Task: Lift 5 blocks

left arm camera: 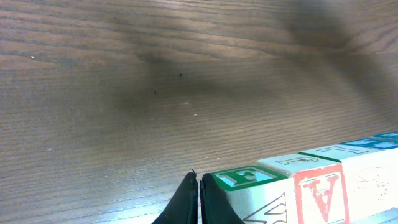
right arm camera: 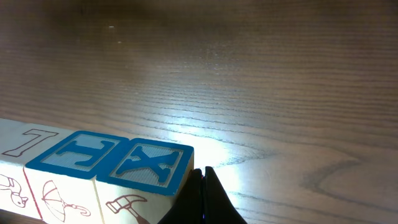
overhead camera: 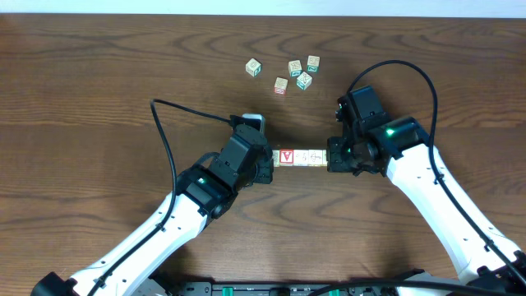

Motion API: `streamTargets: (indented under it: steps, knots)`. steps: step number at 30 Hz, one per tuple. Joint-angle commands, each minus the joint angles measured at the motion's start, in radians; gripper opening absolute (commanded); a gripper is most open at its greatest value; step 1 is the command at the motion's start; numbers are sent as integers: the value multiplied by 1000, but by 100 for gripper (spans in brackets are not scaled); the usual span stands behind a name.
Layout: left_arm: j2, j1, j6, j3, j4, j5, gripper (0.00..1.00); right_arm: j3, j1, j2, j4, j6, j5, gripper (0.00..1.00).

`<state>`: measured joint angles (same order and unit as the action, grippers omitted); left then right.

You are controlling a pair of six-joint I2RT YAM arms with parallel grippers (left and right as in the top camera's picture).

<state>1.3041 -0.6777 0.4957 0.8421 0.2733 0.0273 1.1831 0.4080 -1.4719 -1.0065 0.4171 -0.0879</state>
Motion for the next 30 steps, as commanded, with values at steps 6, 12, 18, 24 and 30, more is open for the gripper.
streamTargets:
  steps: [6,12,18,24,30]
  knots:
    - [-8,-81,-6,63,-51,294,7,59,65,17,46,-13,-327,1]
    - [32,-81,-5,63,-53,294,7,59,65,5,45,-13,-288,1]
    - [60,-81,-5,63,-63,294,7,58,65,-14,46,-14,-261,1]
    - [61,-81,-5,63,-72,294,7,58,65,-48,46,-14,-253,1]
    - [62,-81,-6,63,-73,294,7,58,65,-64,50,-14,-253,1]
